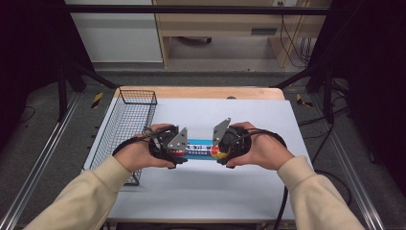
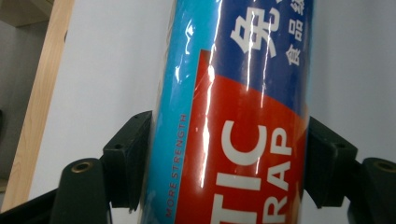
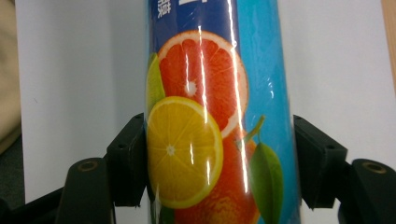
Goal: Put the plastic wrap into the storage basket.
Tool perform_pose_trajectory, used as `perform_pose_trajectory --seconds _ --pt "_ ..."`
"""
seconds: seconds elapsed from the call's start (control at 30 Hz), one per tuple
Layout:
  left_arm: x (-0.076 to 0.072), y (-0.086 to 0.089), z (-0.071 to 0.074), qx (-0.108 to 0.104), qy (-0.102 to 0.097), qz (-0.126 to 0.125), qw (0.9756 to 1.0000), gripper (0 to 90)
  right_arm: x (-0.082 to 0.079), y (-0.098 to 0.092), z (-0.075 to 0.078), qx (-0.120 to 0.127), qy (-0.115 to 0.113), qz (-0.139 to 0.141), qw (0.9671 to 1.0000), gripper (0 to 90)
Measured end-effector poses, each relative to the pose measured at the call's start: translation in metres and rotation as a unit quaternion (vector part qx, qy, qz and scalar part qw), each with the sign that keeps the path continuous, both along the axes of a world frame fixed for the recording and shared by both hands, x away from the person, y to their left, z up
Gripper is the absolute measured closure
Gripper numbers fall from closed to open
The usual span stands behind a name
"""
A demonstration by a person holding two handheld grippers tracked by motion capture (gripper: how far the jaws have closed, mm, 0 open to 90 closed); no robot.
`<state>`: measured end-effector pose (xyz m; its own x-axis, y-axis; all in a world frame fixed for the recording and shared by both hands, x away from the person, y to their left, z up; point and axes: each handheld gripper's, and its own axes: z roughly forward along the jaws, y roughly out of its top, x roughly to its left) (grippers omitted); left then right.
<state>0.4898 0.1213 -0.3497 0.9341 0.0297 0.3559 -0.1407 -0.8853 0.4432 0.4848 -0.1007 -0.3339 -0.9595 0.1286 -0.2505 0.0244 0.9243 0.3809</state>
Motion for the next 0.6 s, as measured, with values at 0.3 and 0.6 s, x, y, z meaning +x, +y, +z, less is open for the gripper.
perform_pose_trajectory --seconds 0.3,0.6 --pt "-0.006 0.004 0.0 -0.003 0.006 0.003 1.0 29.8 0.0 0.002 -0.002 0.003 0.01 0.009 0.9999 31.4" --pt "-0.014 0.004 -0.003 -0.006 -0.002 0.007 1.0 30.3 -0.002 0.002 -0.006 0.003 0.011 0.021 0.9997 31.2"
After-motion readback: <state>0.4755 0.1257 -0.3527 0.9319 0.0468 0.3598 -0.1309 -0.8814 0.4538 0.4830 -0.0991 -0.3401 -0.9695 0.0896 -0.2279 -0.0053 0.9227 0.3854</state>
